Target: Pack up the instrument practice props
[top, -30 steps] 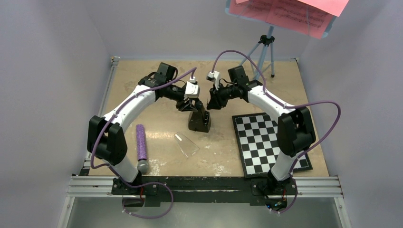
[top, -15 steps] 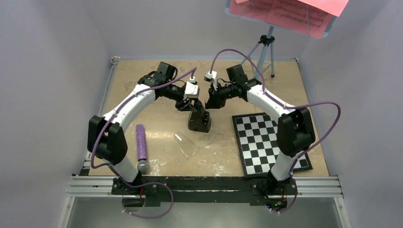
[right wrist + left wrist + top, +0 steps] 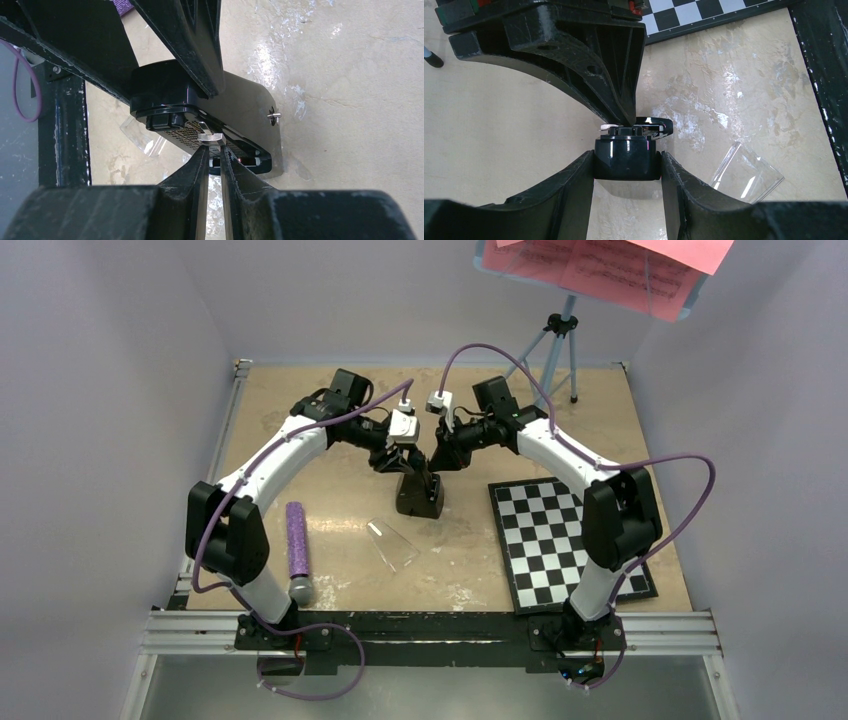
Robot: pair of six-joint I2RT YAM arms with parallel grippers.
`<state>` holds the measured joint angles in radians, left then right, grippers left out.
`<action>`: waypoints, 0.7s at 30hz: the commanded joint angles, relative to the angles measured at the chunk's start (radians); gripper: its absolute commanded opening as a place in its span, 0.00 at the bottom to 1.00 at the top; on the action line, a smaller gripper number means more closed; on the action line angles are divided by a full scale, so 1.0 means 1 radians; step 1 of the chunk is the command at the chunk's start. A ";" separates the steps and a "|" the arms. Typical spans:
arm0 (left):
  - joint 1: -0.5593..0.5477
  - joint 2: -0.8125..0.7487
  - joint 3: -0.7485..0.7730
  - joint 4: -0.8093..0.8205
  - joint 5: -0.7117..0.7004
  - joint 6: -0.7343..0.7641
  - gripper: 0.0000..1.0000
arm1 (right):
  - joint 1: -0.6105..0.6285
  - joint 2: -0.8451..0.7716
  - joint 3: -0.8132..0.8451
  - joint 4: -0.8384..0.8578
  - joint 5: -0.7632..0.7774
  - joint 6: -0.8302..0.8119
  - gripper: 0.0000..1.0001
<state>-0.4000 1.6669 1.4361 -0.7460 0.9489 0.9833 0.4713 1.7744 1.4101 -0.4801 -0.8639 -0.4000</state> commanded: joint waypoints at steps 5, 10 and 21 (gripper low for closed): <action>0.006 0.015 0.004 0.078 -0.009 -0.019 0.00 | 0.017 -0.001 0.061 0.074 -0.083 0.042 0.17; 0.006 0.013 -0.015 0.137 -0.024 -0.073 0.00 | 0.022 -0.005 0.064 0.072 -0.119 0.066 0.17; 0.006 0.004 -0.058 0.240 -0.054 -0.151 0.00 | 0.033 -0.021 0.052 -0.008 -0.161 0.047 0.17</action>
<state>-0.3973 1.6684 1.3998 -0.6182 0.9363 0.8433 0.4721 1.7802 1.4158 -0.4767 -0.8951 -0.3489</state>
